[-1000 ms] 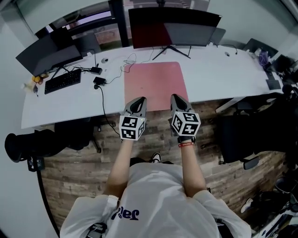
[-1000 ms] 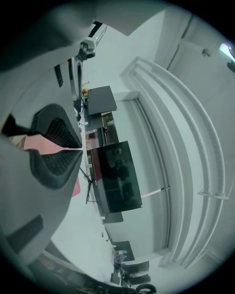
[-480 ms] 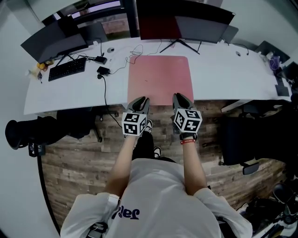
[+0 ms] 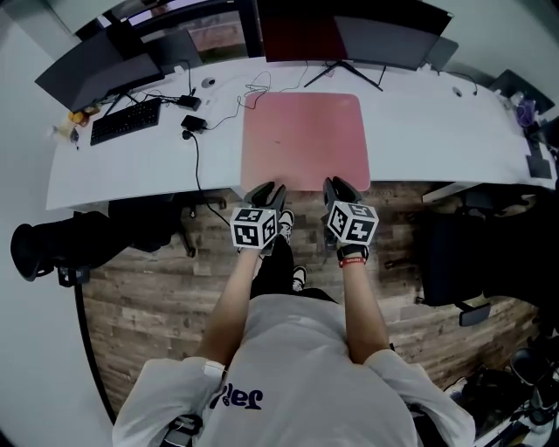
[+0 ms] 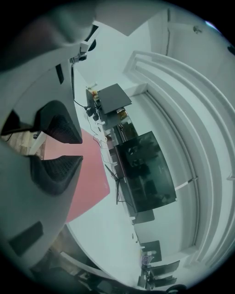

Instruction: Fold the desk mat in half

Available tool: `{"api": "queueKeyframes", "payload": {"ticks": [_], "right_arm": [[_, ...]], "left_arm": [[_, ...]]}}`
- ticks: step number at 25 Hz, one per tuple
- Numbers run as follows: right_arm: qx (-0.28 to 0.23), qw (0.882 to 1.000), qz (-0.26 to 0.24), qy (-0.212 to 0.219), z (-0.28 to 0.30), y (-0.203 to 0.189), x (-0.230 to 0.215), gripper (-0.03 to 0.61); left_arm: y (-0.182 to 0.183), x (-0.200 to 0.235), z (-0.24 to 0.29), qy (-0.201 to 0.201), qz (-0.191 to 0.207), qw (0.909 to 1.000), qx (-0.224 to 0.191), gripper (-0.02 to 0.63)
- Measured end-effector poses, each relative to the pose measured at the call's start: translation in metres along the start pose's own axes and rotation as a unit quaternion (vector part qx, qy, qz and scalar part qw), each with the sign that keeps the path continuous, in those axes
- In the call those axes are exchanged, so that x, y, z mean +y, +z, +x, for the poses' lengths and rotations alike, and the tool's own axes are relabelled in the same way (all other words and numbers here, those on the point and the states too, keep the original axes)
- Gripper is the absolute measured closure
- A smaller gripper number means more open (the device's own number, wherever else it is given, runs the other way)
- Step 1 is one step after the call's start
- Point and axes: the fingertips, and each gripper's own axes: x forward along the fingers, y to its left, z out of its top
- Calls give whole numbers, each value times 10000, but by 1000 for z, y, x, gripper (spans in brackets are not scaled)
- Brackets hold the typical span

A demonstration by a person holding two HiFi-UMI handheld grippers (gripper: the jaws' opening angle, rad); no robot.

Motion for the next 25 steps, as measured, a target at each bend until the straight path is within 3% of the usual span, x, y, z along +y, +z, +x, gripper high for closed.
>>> {"api": "queueKeyframes", "payload": {"ticks": [13, 25], "right_arm": [[475, 9949, 882, -75, 40, -58, -27, 461], [701, 9803, 1836, -195, 69, -104, -40, 424]], "left_arm": [[-50, 38, 34, 27, -1104, 9930, 415, 454], [-81, 63, 55, -61, -2203, 9736, 589, 416]]}}
